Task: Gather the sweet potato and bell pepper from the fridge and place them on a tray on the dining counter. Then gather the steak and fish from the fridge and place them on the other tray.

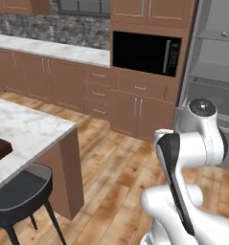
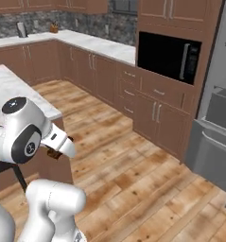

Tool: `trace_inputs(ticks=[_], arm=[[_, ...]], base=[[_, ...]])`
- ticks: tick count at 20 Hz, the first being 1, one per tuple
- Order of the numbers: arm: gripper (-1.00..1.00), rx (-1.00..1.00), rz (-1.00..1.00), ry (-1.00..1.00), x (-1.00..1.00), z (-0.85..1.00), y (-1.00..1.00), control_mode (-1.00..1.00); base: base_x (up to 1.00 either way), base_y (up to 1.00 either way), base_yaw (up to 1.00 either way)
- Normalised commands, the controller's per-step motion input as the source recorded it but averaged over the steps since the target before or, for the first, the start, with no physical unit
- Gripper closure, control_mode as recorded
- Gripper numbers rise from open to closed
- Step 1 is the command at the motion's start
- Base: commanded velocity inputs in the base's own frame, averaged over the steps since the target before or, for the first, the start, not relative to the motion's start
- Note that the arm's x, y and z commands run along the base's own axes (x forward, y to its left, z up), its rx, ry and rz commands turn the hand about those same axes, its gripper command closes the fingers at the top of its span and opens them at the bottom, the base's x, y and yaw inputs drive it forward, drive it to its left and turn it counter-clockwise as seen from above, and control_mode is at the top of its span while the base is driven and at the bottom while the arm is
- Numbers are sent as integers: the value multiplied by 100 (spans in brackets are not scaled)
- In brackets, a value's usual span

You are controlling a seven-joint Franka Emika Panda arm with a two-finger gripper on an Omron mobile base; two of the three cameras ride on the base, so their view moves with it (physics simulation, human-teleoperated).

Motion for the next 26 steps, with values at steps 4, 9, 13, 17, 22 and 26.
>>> trace_inputs(ticks=[4,9,13,17,22,26], arm=[[100,0,0,0,0,0,0,100],[100,0,0,0,0,0,0,100],[100,0,0,0,0,0,0,100],[100,0,0,0,0,0,0,100],[100,0,0,0,0,0,0,100],[100,0,0,0,0,0,0,100]], base=[[-70,1,43],[-51,18,44],[-59,33,40],[-51,49,40],[-25,73,35],[-1,78,30]])
